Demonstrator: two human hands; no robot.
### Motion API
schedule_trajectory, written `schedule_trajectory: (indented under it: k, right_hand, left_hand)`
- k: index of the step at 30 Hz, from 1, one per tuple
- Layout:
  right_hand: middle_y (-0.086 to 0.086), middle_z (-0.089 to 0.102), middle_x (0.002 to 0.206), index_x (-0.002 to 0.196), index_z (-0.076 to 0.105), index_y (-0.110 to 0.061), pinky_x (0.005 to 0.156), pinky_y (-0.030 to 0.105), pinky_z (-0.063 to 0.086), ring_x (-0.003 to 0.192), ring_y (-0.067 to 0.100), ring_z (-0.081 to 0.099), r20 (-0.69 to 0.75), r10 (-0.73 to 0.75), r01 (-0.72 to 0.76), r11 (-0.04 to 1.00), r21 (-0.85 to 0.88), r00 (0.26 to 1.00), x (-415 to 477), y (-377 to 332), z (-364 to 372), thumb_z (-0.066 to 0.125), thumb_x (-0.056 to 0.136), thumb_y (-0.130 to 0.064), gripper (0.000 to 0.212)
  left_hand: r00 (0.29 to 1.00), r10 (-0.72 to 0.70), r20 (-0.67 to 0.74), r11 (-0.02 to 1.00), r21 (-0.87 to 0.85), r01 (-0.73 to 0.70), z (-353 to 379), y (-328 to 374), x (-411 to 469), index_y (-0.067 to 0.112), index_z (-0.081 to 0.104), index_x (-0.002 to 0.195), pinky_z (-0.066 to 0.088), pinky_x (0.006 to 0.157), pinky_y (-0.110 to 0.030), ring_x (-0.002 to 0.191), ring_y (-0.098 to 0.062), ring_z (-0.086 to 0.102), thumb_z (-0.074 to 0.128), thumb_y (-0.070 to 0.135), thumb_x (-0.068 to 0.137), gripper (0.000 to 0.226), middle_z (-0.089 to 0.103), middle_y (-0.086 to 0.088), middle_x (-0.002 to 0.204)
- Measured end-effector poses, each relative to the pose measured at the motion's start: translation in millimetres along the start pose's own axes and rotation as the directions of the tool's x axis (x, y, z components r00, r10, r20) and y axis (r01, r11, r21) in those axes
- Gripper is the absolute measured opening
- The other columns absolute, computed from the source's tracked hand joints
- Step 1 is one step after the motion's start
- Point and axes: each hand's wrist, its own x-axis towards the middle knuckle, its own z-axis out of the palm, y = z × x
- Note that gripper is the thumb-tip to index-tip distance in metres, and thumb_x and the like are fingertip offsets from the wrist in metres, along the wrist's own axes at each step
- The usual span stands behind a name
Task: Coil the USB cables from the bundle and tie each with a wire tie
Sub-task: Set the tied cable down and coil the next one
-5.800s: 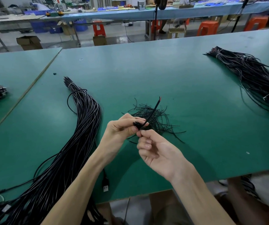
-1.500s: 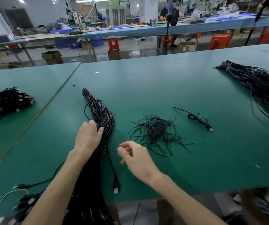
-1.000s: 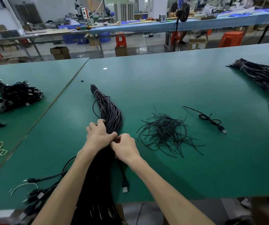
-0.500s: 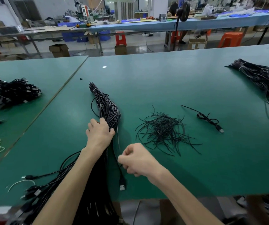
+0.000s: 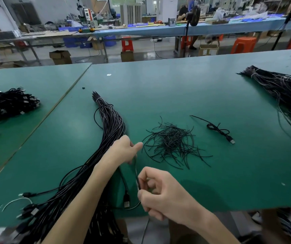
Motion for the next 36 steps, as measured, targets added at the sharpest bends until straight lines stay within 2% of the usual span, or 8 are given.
schedule_trajectory:
  k: [4,10,14,19,26,30,33,36]
  right_hand:
    - [0.001,0.052,0.061,0.082,0.051,-0.013,0.038,0.018,0.032,0.038,0.010,0.035,-0.028,-0.021,0.022,0.998,0.052,0.999,-9,-4,-17,0.057,0.094,0.001,0.019]
    - [0.005,0.053,0.070,0.090,0.051,-0.008,0.037,0.013,0.035,0.039,0.003,0.045,0.266,-0.080,-0.015,0.941,0.339,0.961,-36,-10,-20,0.061,0.093,-0.006,0.010]
    - [0.004,0.052,0.070,0.093,0.056,-0.010,0.032,0.011,0.036,0.040,-0.003,0.045,0.177,-0.217,0.053,0.763,0.644,0.960,-41,-20,-41,0.067,0.095,-0.011,0.012]
    - [-0.008,0.047,0.065,0.087,0.052,-0.015,0.030,0.010,0.025,0.035,0.000,0.028,-0.180,-0.074,0.165,0.805,0.570,0.981,-21,-24,-73,0.063,0.090,-0.016,0.012]
    - [-0.007,0.037,0.069,0.085,0.051,-0.014,0.030,0.015,0.028,0.036,0.005,0.031,-0.310,-0.068,0.291,0.582,0.759,0.948,4,-17,-82,0.056,0.098,-0.013,0.014]
    - [-0.004,0.049,0.067,0.081,0.054,-0.011,0.036,0.013,0.035,0.039,0.005,0.038,-0.495,-0.001,0.400,0.591,0.701,0.869,13,-26,-82,0.056,0.099,-0.010,0.018]
    - [-0.004,0.049,0.063,0.082,0.048,-0.014,0.040,0.014,0.034,0.044,0.005,0.039,-0.552,0.023,0.449,0.552,0.702,0.834,25,-35,-89,0.054,0.100,-0.008,0.020]
    - [0.000,0.051,0.069,0.081,0.046,-0.016,0.041,0.014,0.037,0.051,0.005,0.046,-0.608,0.032,0.517,0.492,0.701,0.793,38,-41,-102,0.052,0.100,-0.003,0.024]
  left_hand:
    - [0.990,0.124,0.074,0.786,-0.616,-0.052,4,4,-3,0.002,0.057,0.101,0.052,0.054,-0.022,0.060,-0.016,0.068,0.063,0.005,0.100,0.006,0.075,-0.013,0.075]
    - [0.998,-0.039,0.054,0.424,-0.903,0.066,9,9,9,-0.006,0.061,0.102,0.052,0.049,-0.022,0.049,-0.012,0.059,0.048,-0.006,0.101,0.013,0.060,-0.007,0.066]
    - [0.996,0.014,0.088,0.457,-0.887,0.072,15,10,10,-0.008,0.063,0.117,0.056,0.054,-0.023,0.055,-0.015,0.062,0.053,0.011,0.106,0.024,0.065,-0.002,0.069]
    - [0.956,0.141,0.257,0.436,-0.883,0.173,22,23,-7,-0.006,0.062,0.121,0.060,0.061,-0.028,0.073,-0.023,0.074,0.045,0.030,0.110,0.042,0.076,-0.010,0.090]
    - [0.747,0.500,0.438,0.580,-0.810,0.087,36,22,-37,-0.001,0.065,0.127,0.060,0.087,-0.048,0.107,-0.039,0.070,0.039,0.058,0.105,0.068,0.069,-0.022,0.123]
    - [0.451,0.701,0.552,0.593,-0.803,0.062,39,16,-53,-0.004,0.056,0.134,0.052,0.100,-0.050,0.116,-0.041,0.063,0.026,0.066,0.104,0.082,0.064,-0.025,0.130]
    - [0.316,0.814,0.488,0.531,-0.845,-0.061,36,11,-61,-0.003,0.055,0.131,0.051,0.092,-0.041,0.098,-0.030,0.067,0.029,0.051,0.107,0.065,0.067,-0.015,0.112]
    - [0.310,0.852,0.421,0.463,-0.883,-0.075,27,5,-60,-0.001,0.060,0.115,0.052,0.072,-0.034,0.069,-0.019,0.066,0.036,0.028,0.110,0.037,0.064,-0.003,0.085]
